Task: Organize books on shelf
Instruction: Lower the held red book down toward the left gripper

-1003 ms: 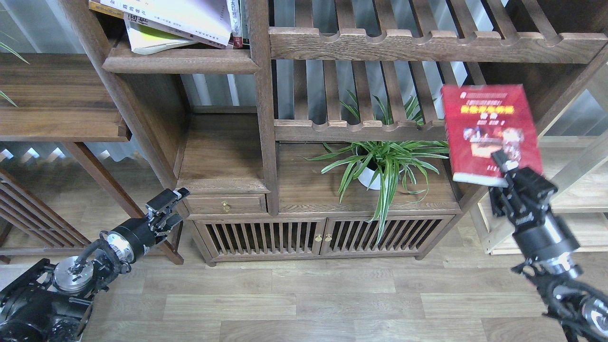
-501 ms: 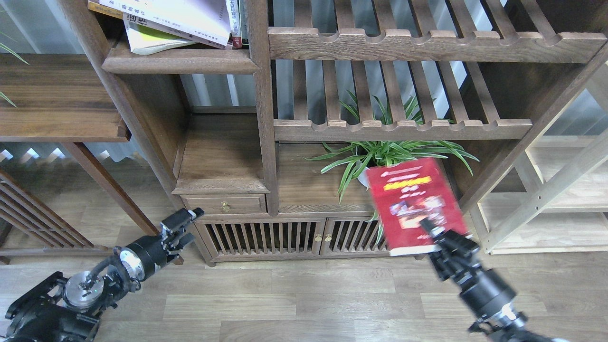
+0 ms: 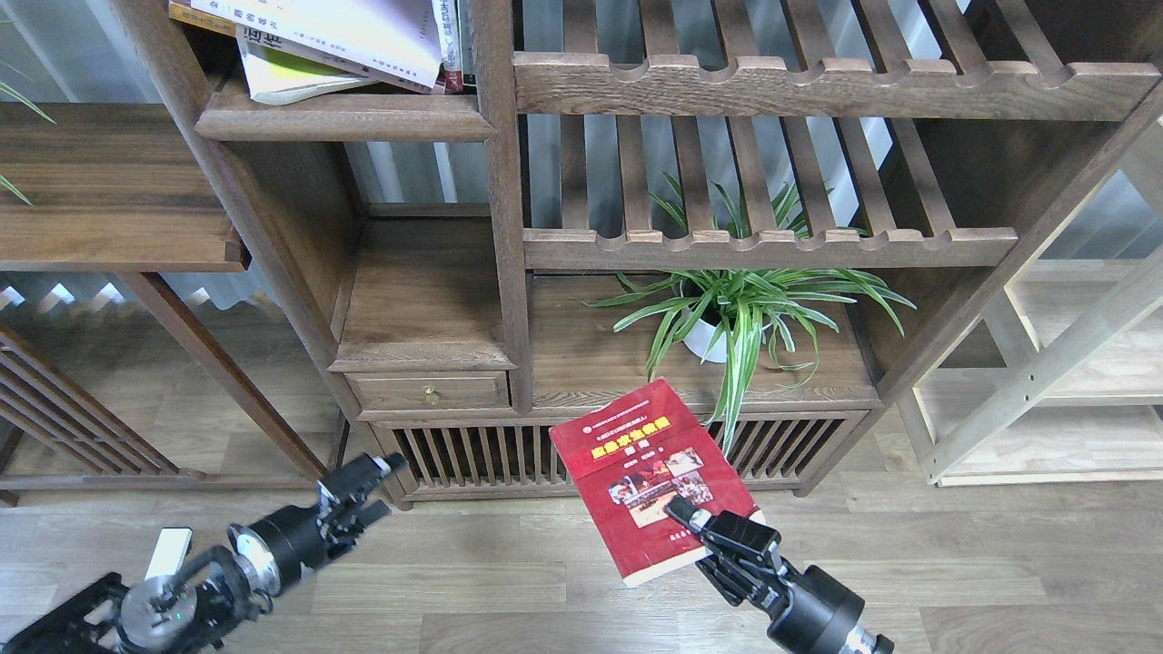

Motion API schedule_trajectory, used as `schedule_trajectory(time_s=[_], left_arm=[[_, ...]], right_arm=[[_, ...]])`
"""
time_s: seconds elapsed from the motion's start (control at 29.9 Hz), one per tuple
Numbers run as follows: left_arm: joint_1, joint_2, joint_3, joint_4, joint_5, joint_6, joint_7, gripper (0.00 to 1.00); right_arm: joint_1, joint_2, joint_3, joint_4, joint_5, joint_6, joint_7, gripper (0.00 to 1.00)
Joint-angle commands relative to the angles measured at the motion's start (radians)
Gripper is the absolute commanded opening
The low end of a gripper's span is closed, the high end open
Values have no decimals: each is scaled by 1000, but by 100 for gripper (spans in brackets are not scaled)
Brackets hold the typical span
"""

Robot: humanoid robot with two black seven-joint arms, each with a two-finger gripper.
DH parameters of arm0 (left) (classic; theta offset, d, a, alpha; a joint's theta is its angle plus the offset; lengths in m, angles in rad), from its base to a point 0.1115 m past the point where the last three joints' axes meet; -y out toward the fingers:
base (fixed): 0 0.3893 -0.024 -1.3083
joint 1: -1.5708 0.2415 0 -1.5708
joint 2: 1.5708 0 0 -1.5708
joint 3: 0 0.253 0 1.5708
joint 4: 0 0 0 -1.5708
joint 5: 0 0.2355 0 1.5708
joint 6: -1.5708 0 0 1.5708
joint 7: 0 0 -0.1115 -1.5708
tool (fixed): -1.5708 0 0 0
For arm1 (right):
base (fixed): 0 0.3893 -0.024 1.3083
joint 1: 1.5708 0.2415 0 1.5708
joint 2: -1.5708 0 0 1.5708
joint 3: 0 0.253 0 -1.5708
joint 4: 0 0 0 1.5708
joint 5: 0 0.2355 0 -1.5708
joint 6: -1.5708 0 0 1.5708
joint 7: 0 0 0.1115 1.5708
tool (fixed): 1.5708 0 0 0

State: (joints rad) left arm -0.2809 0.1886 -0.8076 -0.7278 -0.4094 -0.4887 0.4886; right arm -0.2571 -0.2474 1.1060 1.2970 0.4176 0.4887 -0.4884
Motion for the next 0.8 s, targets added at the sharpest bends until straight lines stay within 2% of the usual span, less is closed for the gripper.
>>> schedule_trajectory(time_s=[0.0,0.3,0.77], left_arm=[[58,0,33,-114,-22,0,0,98],[130,29,76,-232,-105,0,0,95],[215,51,-10,-266,-109,0,0,98]], right_arm=[[16,13,-34,-7,10,0,0,22],[12,83,-107,-8,6,0,0,22],[18,125,-126,-76,4,0,0,25]])
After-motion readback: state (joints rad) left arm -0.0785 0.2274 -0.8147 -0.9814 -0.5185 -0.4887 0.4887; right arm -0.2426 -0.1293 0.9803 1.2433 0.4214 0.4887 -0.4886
